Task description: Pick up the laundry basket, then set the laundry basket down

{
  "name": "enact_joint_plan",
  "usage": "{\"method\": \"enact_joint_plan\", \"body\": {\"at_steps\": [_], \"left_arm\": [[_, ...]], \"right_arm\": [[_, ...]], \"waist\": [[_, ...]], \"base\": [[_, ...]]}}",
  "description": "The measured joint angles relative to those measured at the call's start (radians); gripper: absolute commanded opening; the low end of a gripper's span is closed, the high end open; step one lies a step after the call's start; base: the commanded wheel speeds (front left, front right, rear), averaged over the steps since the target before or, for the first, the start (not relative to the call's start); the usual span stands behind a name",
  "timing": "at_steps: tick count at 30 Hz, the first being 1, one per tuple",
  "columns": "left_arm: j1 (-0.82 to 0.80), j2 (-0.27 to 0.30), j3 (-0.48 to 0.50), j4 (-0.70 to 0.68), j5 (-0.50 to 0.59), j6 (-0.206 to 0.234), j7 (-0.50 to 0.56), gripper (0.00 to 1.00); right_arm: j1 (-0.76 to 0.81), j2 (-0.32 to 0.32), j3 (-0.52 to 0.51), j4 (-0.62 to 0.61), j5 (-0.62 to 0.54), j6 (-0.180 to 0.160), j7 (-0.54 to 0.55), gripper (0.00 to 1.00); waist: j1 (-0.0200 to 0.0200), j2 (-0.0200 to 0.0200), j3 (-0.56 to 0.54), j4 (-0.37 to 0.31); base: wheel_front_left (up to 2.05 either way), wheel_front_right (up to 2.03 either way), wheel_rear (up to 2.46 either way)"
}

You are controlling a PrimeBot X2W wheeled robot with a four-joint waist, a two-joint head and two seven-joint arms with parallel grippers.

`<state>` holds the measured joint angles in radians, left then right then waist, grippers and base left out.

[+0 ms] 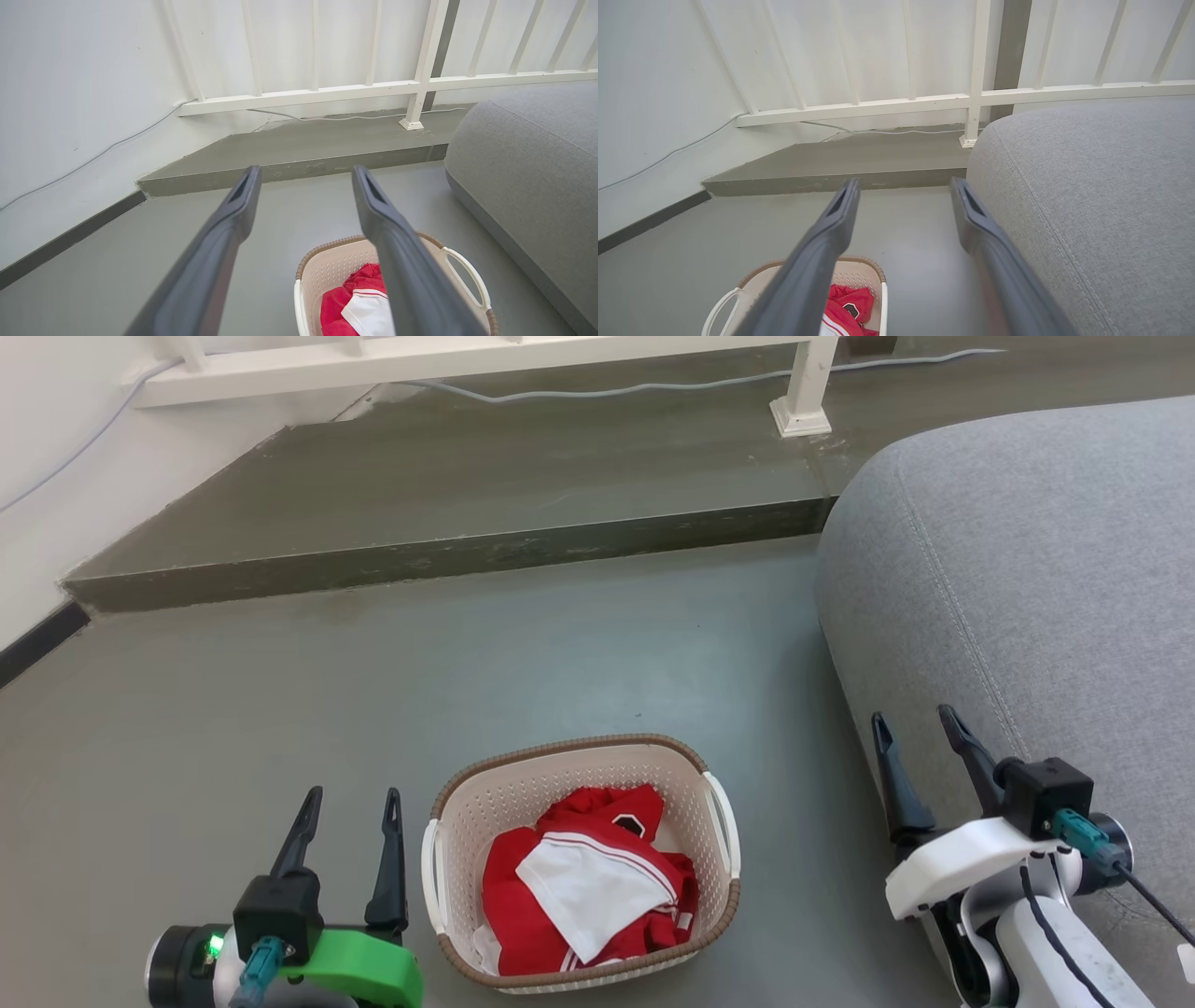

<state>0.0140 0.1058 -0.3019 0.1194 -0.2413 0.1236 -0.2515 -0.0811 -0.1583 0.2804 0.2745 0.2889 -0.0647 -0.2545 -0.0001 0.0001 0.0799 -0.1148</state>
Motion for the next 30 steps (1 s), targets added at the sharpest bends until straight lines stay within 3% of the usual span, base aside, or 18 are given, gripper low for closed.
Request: {"method": "enact_joint_plan", "body": {"at_steps": [19,20,30], "left_arm": [[0.034,-0.025,0.035,-0.042,0.036,0.0,0.021,1.0],[0.034,-0.026,0.037,-0.045,0.037,0.0,0.022,0.0],[0.061,-0.03,0.023,-0.023,0.002,-0.01,0.022,0.0]], "right_arm": [[0.019,-0.005,-0.004,-0.02,-0.01,-0.007,0.0,1.0],[0.02,-0.005,-0.004,-0.02,-0.01,-0.007,0.0,0.0],[0.058,0.016,-0.007,0.009,0.025,0.002,0.001,0.0]], "waist": [[0.0,0.0,0.007,0.014],[0.0,0.0,0.007,0.014],[0.0,0.0,0.005,0.017]], "base": [[0.0,0.0,0.0],[0.0,0.0,0.0],[0.0,0.0,0.0]]}}
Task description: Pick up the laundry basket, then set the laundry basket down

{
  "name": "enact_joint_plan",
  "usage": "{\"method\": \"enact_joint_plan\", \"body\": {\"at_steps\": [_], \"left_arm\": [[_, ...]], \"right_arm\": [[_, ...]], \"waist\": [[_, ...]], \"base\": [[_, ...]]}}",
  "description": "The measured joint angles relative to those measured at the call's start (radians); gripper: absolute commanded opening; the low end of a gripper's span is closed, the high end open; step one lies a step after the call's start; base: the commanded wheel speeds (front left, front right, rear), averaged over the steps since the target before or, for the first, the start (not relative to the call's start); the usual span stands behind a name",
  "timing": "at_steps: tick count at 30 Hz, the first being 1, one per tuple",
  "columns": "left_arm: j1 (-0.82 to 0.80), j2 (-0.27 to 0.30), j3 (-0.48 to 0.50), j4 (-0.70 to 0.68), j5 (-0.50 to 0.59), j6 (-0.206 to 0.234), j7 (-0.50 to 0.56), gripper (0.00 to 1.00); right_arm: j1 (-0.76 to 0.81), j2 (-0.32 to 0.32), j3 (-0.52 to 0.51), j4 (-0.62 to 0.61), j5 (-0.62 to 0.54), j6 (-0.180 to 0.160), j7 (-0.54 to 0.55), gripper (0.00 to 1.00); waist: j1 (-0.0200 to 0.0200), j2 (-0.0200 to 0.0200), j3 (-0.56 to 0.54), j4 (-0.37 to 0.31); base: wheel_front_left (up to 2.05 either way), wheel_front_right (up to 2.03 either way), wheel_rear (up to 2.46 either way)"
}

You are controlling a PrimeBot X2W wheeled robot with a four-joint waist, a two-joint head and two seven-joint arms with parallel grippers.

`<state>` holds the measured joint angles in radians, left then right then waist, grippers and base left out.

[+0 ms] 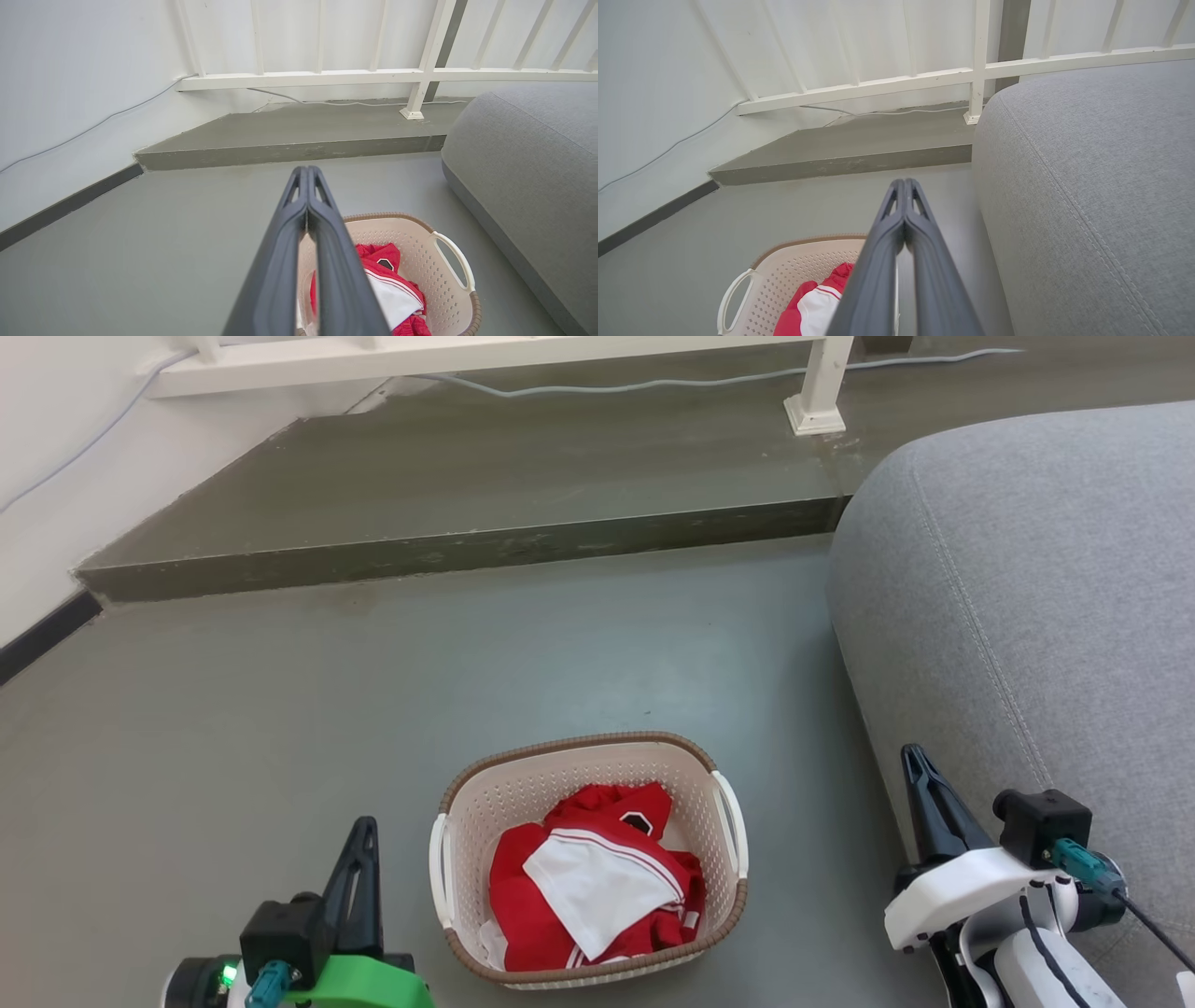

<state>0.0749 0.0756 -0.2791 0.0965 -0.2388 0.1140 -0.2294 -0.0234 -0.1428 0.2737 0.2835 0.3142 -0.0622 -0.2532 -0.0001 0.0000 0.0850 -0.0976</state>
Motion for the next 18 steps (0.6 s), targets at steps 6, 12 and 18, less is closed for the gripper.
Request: {"method": "enact_joint_plan", "body": {"at_steps": [6,12,18], "left_arm": [[0.017,-0.001,-0.009,-0.017,-0.076,-0.009,0.0,0.0],[0.018,-0.004,0.014,-0.027,-0.191,-0.018,0.005,0.0],[0.018,-0.005,0.042,-0.027,-0.295,-0.026,0.029,0.0]], "right_arm": [[0.008,0.01,-0.009,-0.013,0.075,0.009,0.008,0.0],[0.009,0.015,-0.032,-0.019,0.188,0.019,0.029,0.0],[0.009,0.018,-0.057,-0.022,0.268,0.027,0.053,0.0]], "waist": [[0.0,0.0,-0.006,0.009],[0.0,0.0,-0.011,0.015],[0.0,0.0,-0.016,0.02]], "base": [[0.0,0.0,0.0],[0.0,0.0,0.0],[0.0,0.0,0.0]]}}
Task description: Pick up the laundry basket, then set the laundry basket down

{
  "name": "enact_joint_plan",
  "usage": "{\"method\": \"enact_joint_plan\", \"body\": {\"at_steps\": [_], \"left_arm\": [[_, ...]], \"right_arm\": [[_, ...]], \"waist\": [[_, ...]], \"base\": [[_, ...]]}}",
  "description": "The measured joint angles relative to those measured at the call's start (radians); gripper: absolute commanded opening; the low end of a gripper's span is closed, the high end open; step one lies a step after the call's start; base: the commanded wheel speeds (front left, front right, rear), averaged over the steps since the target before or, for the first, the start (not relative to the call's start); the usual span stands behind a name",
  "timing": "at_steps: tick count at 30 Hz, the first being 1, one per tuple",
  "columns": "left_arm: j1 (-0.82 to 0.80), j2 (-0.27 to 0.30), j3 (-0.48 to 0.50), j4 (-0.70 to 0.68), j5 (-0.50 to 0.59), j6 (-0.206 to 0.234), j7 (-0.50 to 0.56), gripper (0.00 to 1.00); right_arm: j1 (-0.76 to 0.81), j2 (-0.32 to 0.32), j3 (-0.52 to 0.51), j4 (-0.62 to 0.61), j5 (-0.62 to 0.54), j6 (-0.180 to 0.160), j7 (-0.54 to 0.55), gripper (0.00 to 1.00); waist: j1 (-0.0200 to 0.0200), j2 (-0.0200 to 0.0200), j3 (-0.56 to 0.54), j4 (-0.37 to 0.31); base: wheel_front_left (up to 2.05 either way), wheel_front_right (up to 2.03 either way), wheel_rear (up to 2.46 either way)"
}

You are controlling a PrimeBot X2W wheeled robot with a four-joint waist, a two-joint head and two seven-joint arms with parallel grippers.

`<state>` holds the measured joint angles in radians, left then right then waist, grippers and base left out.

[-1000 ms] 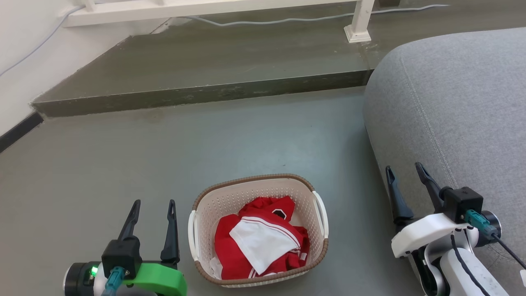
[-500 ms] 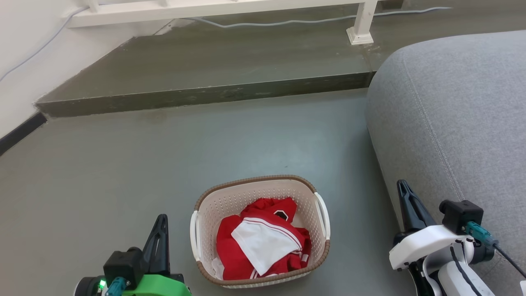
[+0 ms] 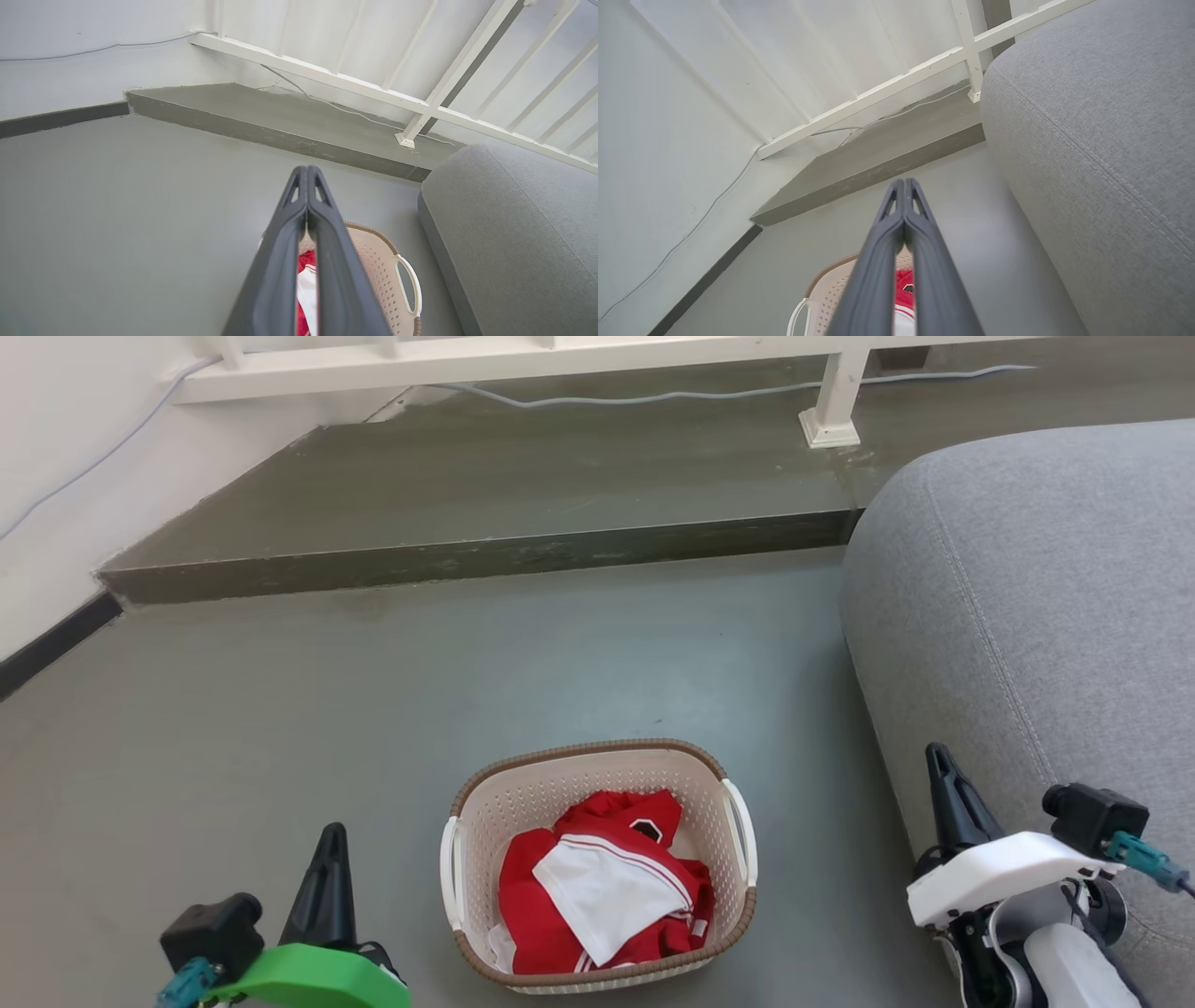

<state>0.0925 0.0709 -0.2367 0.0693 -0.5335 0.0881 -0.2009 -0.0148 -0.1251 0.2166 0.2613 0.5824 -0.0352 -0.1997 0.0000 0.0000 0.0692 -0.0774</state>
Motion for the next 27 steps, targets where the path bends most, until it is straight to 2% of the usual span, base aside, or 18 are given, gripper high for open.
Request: {"method": "enact_joint_plan", "body": {"at_steps": [27], "left_arm": [[-0.022,0.016,0.073,0.041,-0.402,-0.053,0.078,0.0]], "right_arm": [[-0.002,0.01,-0.101,-0.005,0.367,0.046,0.093,0.0]], "waist": [[0.0,0.0,-0.022,0.026]], "base": [[0.0,0.0,0.0]]}}
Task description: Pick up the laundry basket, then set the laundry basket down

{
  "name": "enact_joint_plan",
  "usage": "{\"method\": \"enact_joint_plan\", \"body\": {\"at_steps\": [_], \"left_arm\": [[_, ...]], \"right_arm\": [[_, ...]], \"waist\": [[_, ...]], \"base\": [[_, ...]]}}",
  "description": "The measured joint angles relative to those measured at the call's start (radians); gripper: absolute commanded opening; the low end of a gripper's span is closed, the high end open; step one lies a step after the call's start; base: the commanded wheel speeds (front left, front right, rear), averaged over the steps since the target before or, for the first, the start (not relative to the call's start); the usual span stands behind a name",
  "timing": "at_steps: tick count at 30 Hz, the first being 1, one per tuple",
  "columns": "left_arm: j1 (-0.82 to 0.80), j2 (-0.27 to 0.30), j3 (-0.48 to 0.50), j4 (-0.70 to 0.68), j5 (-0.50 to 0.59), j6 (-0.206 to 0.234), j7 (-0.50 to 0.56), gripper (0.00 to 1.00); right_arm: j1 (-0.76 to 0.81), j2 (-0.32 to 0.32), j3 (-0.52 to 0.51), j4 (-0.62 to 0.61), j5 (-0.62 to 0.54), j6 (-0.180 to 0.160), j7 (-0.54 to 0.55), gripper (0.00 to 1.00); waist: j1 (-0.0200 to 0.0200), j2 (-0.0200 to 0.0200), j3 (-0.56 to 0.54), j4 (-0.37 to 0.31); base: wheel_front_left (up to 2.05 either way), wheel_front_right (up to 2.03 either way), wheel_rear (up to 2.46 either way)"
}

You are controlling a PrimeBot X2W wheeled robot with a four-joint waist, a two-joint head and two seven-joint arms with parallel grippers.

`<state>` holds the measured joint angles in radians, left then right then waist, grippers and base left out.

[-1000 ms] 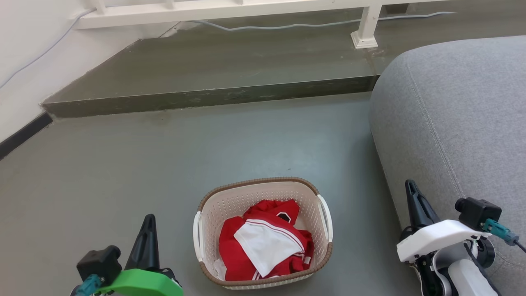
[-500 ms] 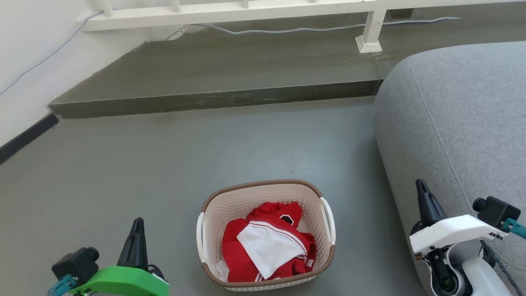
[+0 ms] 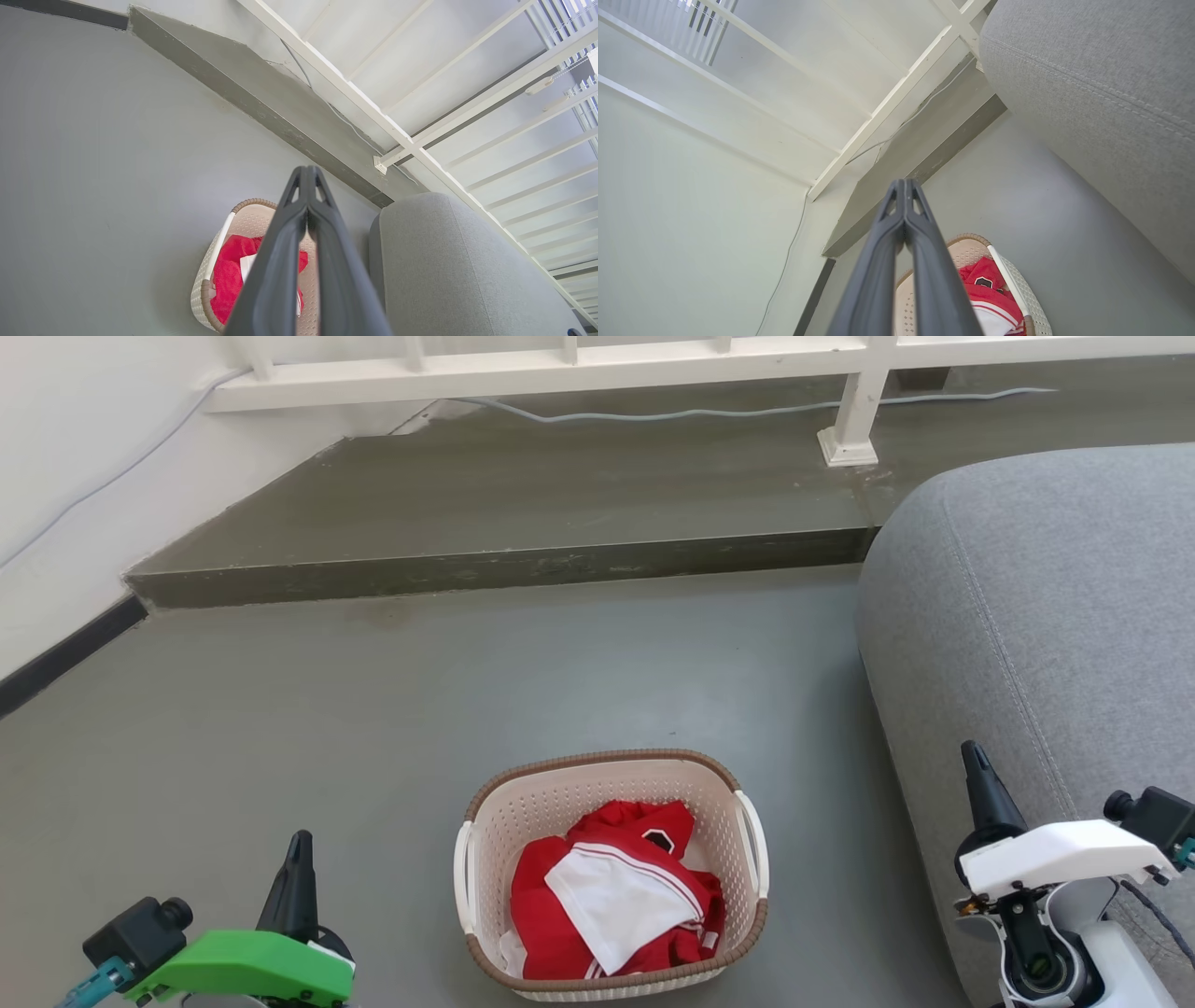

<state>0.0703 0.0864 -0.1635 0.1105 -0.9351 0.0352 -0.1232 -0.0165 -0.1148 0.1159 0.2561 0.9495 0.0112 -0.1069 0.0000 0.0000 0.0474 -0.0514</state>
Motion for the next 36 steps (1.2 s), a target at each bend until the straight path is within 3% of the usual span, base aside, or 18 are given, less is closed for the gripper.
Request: {"method": "enact_joint_plan", "body": {"at_steps": [36], "left_arm": [[-0.062,0.021,0.082,0.078,-0.526,-0.093,0.096,0.0]], "right_arm": [[-0.018,0.021,-0.126,0.002,0.484,0.069,0.114,0.0]], "waist": [[0.0,0.0,-0.03,0.035]], "base": [[0.0,0.0,0.0]]}}
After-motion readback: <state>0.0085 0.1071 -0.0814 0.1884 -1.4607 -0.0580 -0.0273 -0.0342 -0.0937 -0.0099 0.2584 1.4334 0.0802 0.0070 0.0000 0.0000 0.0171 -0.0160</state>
